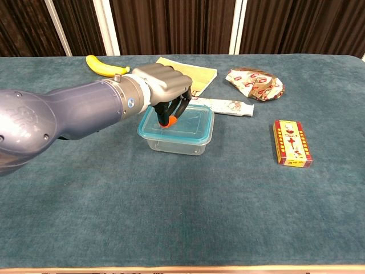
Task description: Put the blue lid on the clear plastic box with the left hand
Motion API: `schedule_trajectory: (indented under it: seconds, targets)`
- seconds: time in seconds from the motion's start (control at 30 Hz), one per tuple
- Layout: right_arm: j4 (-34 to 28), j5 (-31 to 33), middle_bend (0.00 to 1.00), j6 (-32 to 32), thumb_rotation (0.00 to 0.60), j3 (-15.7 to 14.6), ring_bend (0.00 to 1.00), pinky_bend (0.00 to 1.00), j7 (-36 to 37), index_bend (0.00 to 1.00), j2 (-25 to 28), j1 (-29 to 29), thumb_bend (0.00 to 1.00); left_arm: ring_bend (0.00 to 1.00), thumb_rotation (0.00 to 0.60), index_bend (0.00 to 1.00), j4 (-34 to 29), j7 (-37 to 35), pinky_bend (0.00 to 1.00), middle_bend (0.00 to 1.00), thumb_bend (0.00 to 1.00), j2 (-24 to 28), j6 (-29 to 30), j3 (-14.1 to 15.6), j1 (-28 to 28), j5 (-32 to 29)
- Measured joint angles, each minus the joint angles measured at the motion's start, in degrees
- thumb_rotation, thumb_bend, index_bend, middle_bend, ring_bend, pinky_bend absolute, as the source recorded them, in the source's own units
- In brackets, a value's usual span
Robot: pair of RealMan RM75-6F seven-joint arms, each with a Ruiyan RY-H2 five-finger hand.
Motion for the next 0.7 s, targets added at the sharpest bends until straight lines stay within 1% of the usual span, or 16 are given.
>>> schedule_trajectory:
  seconds: [0.27,0.7]
  targets:
    - [0.0,-0.1,0.03,0.1,0.6,0.0,0.01,0.0,0.1,0.12,0.0,0.0,0.3,0.18,0.6,0.67,1.2,-0.1,0.03,0.55,0.52,-0.6,-0.6,0.0,0.5,0.7]
    - [0.0,0.0,0.03,0.2,0.6,0.0,0.01,0.0,0.0,0.12,-0.1,0.0,0.3,0.18,0.6,0.67,3.3,-3.8,0.03,0.55,0.52,-0.5,-4.2,0.0,1.8,3.8]
